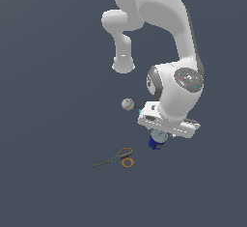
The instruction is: Pick up a designated object from a clutter of objects.
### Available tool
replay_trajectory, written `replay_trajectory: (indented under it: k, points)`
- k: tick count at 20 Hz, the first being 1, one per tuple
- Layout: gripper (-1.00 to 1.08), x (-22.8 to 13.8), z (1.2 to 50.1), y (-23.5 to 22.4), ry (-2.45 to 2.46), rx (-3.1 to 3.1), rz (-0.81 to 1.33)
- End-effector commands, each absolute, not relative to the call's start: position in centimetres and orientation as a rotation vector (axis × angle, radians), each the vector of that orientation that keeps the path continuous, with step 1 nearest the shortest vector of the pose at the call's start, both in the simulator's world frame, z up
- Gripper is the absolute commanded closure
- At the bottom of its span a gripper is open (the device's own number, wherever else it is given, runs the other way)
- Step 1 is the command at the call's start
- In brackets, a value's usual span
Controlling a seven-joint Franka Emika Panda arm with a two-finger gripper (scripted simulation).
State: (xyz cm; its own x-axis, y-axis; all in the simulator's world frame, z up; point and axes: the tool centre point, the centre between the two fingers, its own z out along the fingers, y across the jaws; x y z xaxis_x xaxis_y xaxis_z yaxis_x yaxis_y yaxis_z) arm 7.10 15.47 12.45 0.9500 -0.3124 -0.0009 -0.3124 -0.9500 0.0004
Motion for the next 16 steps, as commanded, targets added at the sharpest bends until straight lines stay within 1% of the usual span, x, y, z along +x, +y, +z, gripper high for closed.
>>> replay_trajectory:
  k: [1,10,15,16]
  points:
    - [-0.92,7.1,12.1,15.5,-0.498,3.102,-0.002]
    - [-0.92,7.0,8.1,15.5,-0.501,3.101,0.000]
    - [-0.92,7.1,7.4,15.5,-0.502,3.101,0.000]
    - [1.08,7.1,7.4,15.5,-0.502,3.101,0.000]
